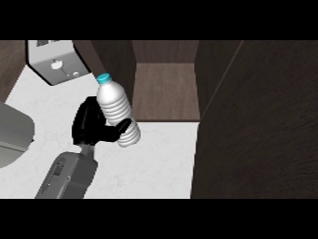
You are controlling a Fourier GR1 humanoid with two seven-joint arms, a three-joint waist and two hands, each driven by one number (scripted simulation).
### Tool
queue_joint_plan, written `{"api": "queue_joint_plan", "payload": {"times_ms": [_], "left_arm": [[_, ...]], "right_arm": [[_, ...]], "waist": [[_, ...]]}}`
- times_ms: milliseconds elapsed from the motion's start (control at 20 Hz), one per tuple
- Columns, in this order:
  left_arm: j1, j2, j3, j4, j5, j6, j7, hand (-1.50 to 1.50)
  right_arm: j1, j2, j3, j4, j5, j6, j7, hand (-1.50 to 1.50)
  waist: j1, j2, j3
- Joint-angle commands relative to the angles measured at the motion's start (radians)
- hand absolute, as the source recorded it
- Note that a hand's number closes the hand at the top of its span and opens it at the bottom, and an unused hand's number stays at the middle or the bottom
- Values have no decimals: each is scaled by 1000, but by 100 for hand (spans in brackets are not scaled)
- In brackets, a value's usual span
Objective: Pick up the bottled water, place it into the cabinet and close the cabinet
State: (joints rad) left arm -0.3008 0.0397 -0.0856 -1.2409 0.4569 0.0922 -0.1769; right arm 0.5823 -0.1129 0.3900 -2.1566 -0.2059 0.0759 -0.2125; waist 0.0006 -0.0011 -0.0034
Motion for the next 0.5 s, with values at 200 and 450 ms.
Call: {"api": "queue_joint_plan", "payload": {"times_ms": [200,450], "left_arm": [[-219,-36,-143,37,-110,199,4,150],[-284,-26,-116,60,-177,242,35,150]], "right_arm": [[-22,13,23,19,-12,5,5,-150],[-57,21,29,49,9,-3,12,-150]], "waist": [[-50,4,4],[-58,9,4]]}}
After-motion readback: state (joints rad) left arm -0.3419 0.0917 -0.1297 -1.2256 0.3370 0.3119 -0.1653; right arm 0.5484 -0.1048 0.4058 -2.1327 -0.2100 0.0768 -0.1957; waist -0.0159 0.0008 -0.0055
